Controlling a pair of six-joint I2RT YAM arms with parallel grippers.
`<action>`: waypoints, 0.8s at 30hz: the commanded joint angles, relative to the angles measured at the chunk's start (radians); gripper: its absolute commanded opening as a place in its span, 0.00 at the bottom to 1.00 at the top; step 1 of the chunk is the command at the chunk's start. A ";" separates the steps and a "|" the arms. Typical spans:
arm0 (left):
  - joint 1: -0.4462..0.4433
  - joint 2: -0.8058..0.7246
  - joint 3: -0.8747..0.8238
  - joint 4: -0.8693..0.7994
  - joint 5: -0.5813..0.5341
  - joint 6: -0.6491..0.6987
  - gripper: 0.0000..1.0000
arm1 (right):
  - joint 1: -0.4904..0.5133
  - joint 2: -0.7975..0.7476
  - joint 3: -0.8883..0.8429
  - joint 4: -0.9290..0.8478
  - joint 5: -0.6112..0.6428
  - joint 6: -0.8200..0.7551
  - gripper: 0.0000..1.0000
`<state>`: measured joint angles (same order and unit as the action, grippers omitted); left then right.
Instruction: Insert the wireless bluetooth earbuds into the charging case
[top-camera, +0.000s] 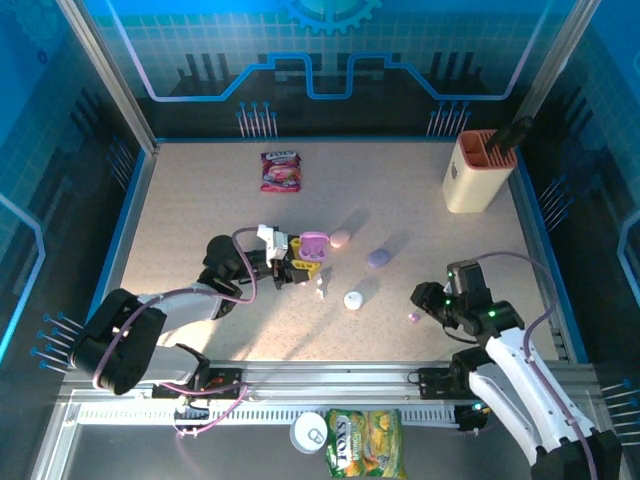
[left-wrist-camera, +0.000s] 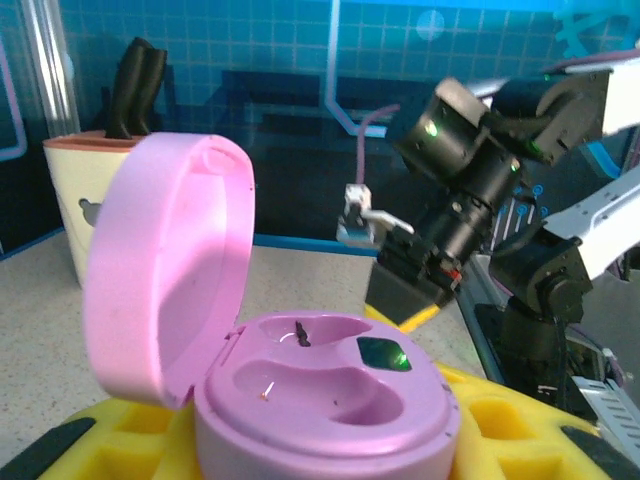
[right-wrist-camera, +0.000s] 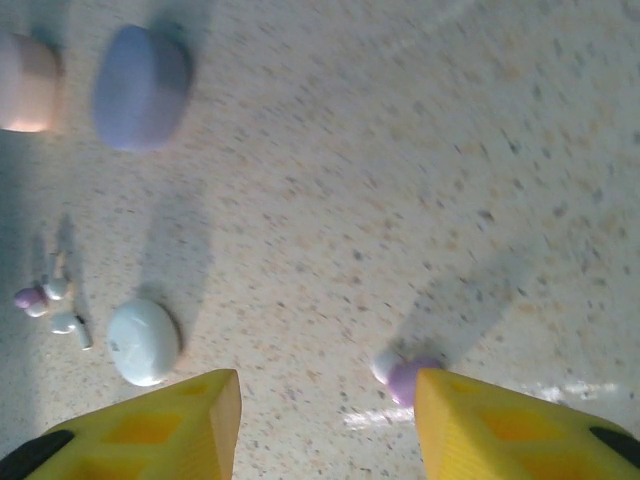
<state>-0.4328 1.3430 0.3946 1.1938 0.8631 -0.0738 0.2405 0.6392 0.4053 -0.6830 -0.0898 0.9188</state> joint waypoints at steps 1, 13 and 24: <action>0.008 0.010 -0.016 0.083 -0.049 -0.037 0.36 | -0.012 0.005 -0.066 0.014 -0.054 0.139 0.48; 0.008 -0.021 -0.023 0.088 -0.103 -0.109 0.34 | -0.011 0.094 -0.140 0.156 -0.085 0.193 0.41; 0.009 -0.022 -0.030 0.068 -0.095 -0.132 0.34 | -0.015 0.123 -0.187 0.235 -0.092 0.206 0.23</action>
<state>-0.4328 1.3407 0.3759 1.2427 0.7708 -0.1864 0.2390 0.7471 0.2424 -0.4973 -0.1669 1.1114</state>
